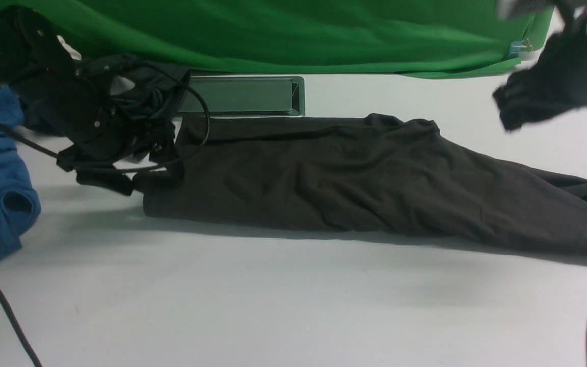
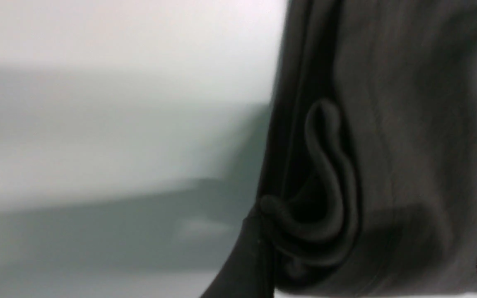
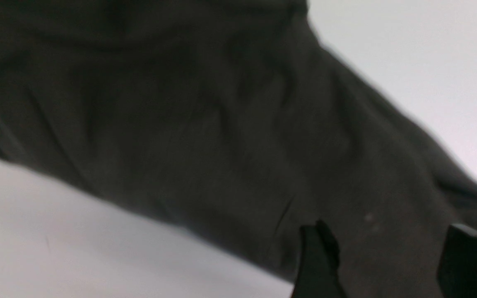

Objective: Fold a long-sleeved shirt on a white desktop.
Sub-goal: 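Grasp the waist and leg ends of the folded dark trousers and straighten them on the table, then fold the garment over onto itself on the table with the left gripper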

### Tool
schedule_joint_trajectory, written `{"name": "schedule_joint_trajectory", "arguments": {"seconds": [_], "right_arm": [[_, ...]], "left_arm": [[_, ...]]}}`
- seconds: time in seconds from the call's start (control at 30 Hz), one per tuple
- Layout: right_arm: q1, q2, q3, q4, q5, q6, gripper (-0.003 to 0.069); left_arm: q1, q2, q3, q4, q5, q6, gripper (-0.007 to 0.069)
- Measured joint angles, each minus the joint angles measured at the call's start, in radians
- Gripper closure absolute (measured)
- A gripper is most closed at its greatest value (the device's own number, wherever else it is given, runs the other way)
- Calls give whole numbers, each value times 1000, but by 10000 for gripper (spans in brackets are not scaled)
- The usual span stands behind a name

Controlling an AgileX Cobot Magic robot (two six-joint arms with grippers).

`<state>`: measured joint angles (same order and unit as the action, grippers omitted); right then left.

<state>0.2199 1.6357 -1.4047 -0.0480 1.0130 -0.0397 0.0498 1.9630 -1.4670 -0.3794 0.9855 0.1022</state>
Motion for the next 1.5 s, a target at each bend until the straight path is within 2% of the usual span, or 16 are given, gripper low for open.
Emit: {"name": "schedule_joint_trajectory", "arguments": {"seconds": [0.3, 0.4, 0.43, 0.53, 0.57, 0.6, 0.67, 0.8, 0.87, 0.93, 1.0, 1.03, 1.07, 1.17, 1.27, 1.5], "right_arm": [[1, -12, 31, 1, -31, -1, 278], [1, -31, 31, 1, -39, -1, 278], [1, -36, 31, 1, -40, -1, 278], [1, -56, 31, 2, -44, 1, 278], [1, -63, 30, 2, -46, 3, 278], [1, -71, 30, 2, -47, 5, 278], [1, -94, 30, 10, -48, 10, 278], [1, -148, 33, 48, -53, 9, 284], [1, -186, 48, 96, -62, -11, 319], [1, -223, 72, 161, -71, -53, 390], [1, -272, 118, 218, -77, -99, 518], [1, -276, 123, 226, -77, -101, 530], [1, -313, 174, 247, -83, -116, 599], [1, -366, 259, 254, -116, -126, 636], [1, -406, 317, 254, -159, -126, 641], [1, -486, 347, 263, -218, -102, 641]], "left_arm": [[2, 107, -2, 18, 13, -69, -62], [2, 110, -2, -15, 15, -28, 18], [2, 112, -2, -26, 15, -18, 54], [2, 115, -1, -90, 29, 59, 306], [2, 115, 1, -96, 34, 66, 360], [2, 115, 2, -102, 38, 78, 448], [2, 111, 12, -104, 44, 95, 527], [3, 62, 71, -97, 7, 105, 526], [16, 9, 130, -94, -33, 107, 526], [42, -46, 199, -94, -73, 108, 526], [90, -111, 276, -96, -123, 108, 526], [90, -112, 284, -96, -128, 108, 526], [135, -150, 351, -103, -171, 110, 526], [218, -194, 454, -121, -249, 139, 526], [275, -208, 506, -125, -286, 189, 526], [314, -264, 503, -229, -277, 296, 526]]}}
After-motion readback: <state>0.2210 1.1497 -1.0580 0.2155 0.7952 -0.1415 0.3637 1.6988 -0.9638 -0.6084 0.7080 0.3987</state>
